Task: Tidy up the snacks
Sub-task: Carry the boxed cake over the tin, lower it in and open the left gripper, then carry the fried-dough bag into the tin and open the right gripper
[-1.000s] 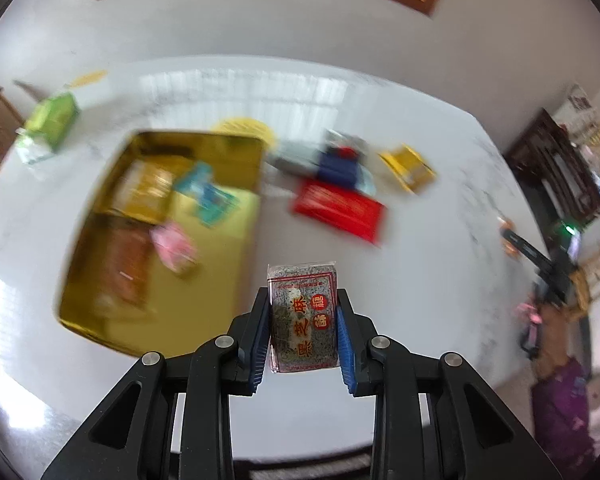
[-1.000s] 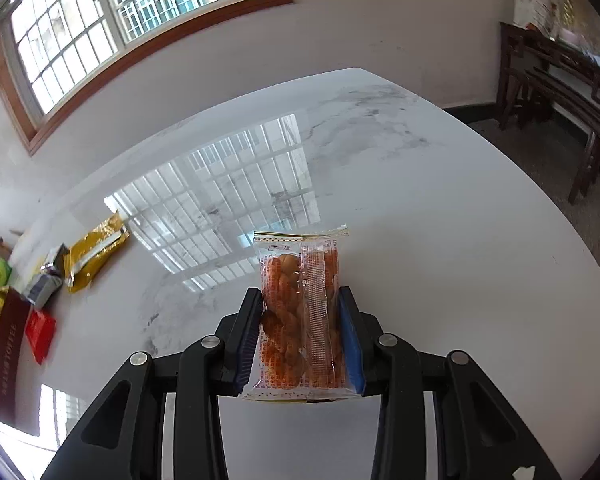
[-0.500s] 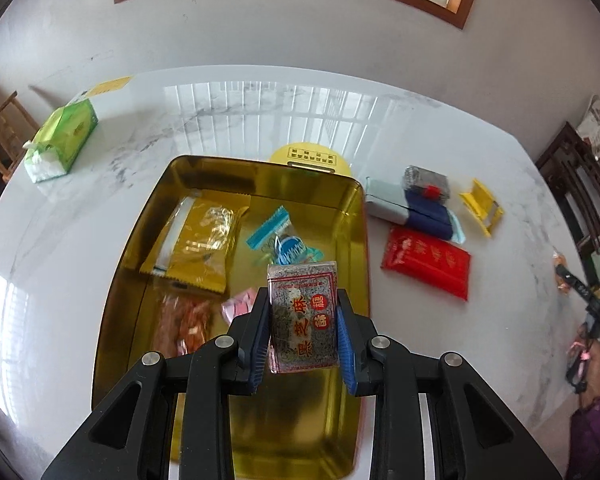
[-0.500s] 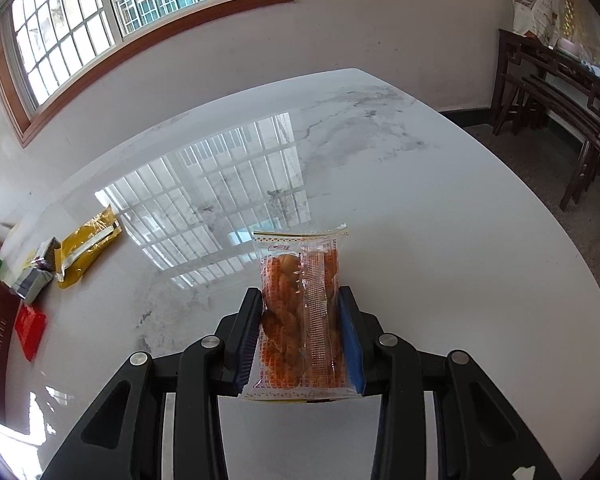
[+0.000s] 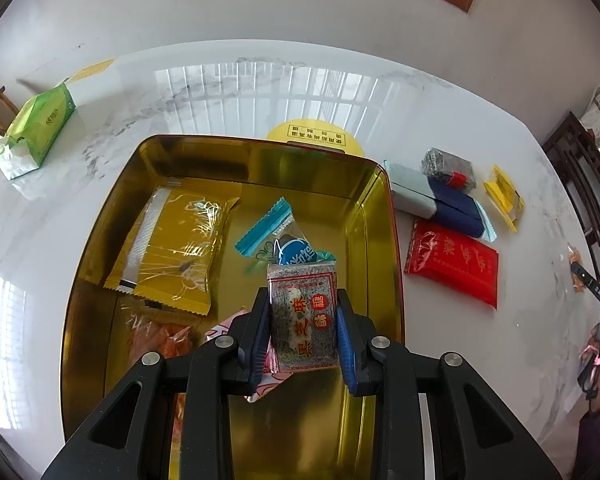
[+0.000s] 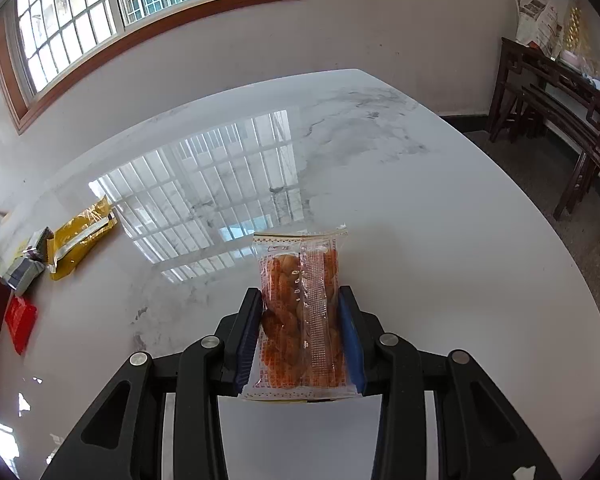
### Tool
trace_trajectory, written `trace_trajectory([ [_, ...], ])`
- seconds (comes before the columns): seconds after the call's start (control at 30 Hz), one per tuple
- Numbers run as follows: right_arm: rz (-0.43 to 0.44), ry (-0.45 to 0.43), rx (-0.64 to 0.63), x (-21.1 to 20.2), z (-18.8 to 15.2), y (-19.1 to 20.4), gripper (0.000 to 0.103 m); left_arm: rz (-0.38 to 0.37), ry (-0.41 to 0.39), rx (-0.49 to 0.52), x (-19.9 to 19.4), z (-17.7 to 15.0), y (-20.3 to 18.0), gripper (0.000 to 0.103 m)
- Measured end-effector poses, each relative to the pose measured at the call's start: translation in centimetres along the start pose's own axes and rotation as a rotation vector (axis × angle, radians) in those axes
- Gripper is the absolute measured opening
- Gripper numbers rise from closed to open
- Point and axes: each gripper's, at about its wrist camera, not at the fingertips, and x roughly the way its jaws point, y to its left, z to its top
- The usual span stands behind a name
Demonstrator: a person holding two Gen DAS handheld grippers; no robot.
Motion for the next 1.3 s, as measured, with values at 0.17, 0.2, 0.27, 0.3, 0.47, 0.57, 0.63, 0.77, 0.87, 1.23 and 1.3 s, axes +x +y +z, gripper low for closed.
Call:
trace_trajectory([
  [0.17,-0.002,0.001,-0.002,0.1,0.1,0.0,0.035,-0.003,0.01,0.014,0.5,0.2,-0.4,0.031],
  [0.2,-0.002,0.001,-0.002,0.1,0.1,-0.1,0.035,-0.001,0.012,0.018,0.5,0.2,-0.5,0.031],
  [0.27,-0.001,0.001,-0.002,0.0,0.1,0.0,0.035,0.004,0.017,0.025,0.7,0.1,-0.6,0.031],
  [0.3,-0.002,0.001,-0.003,0.1,0.1,0.0,0.036,0.008,0.02,0.026,0.9,0.0,-0.7,0.031],
  [0.47,-0.001,0.001,-0.003,0.0,0.1,0.0,0.036,0.036,0.016,0.042,0.9,-0.3,-0.8,0.033],
  [0.57,-0.004,0.001,-0.004,0.1,0.1,0.0,0.036,0.069,-0.002,0.065,0.5,-0.7,-1.2,0.04],
  [0.63,-0.006,0.001,-0.006,0.1,0.1,0.0,0.036,0.098,-0.025,0.083,0.0,-0.9,-1.5,0.042],
  [0.77,-0.012,0.001,-0.013,0.0,0.0,0.1,0.036,0.131,-0.057,0.104,-1.1,-1.4,-1.9,0.05],
  [0.87,-0.008,0.0,-0.017,0.0,0.0,0.2,0.035,0.155,-0.092,0.112,-2.3,-1.9,-2.4,0.051],
  [1.23,0.044,-0.017,-0.031,-1.0,-0.9,1.8,0.035,0.229,-0.17,0.081,-7.0,-4.1,-3.4,0.051],
  [1.3,0.061,-0.015,-0.03,-1.2,-1.3,2.4,0.035,0.237,-0.18,0.075,-7.7,-4.4,-3.6,0.051],
])
